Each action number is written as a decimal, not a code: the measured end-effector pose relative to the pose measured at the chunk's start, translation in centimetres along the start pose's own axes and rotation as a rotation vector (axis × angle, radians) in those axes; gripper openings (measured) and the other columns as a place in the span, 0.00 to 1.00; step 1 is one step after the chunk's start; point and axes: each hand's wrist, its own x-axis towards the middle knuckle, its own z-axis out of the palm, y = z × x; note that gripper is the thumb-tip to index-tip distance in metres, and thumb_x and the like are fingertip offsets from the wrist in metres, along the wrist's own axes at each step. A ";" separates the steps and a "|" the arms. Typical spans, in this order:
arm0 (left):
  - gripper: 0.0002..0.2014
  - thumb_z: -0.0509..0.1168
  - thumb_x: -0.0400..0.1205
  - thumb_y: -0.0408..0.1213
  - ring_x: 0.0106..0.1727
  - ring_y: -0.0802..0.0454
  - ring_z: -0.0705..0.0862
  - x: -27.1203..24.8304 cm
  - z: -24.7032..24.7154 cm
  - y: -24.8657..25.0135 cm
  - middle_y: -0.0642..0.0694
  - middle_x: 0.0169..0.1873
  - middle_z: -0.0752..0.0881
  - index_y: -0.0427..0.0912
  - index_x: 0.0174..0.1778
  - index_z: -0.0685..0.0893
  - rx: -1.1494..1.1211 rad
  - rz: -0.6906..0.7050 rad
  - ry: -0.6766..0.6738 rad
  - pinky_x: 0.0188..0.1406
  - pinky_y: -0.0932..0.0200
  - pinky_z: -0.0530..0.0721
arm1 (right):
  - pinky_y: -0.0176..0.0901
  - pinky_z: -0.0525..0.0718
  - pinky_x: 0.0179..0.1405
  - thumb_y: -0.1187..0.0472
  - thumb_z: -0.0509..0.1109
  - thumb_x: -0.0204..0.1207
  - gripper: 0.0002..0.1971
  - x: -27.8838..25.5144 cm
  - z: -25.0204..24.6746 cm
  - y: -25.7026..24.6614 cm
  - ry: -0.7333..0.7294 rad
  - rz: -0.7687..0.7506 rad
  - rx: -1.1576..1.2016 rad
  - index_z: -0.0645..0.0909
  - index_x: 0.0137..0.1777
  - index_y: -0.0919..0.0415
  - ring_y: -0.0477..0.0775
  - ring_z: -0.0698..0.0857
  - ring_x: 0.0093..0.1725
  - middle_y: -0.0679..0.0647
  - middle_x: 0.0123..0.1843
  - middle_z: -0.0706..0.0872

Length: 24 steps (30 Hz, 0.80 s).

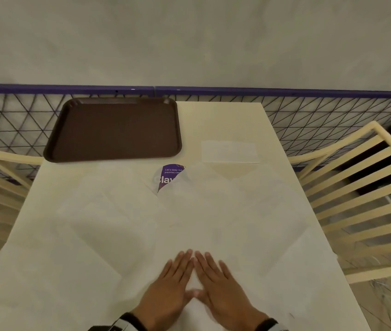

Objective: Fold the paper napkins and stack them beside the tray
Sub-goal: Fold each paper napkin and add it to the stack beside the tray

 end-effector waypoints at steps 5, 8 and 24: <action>0.34 0.39 0.85 0.56 0.83 0.51 0.42 -2.7 -1.1 -2.3 0.42 0.83 0.43 0.37 0.82 0.45 0.041 -0.081 -0.046 0.76 0.59 0.46 | 0.44 0.46 0.74 0.42 0.39 0.84 0.29 -1.7 -0.2 3.5 -0.015 0.082 -0.051 0.49 0.81 0.52 0.47 0.43 0.83 0.49 0.84 0.44; 0.33 0.29 0.85 0.55 0.83 0.52 0.43 -4.0 -0.5 -3.8 0.45 0.83 0.46 0.37 0.82 0.46 0.111 -0.152 0.053 0.78 0.58 0.43 | 0.43 0.47 0.74 0.43 0.40 0.84 0.28 -2.4 -0.5 4.7 -0.007 0.157 -0.066 0.49 0.82 0.53 0.45 0.42 0.83 0.48 0.85 0.44; 0.22 0.70 0.75 0.49 0.62 0.49 0.74 11.7 -9.6 -0.8 0.49 0.59 0.80 0.47 0.63 0.75 -0.090 -0.159 -0.171 0.61 0.55 0.66 | 0.45 0.46 0.74 0.41 0.39 0.83 0.30 -2.9 -1.3 4.2 -0.256 0.228 -0.015 0.48 0.82 0.54 0.48 0.42 0.83 0.49 0.85 0.44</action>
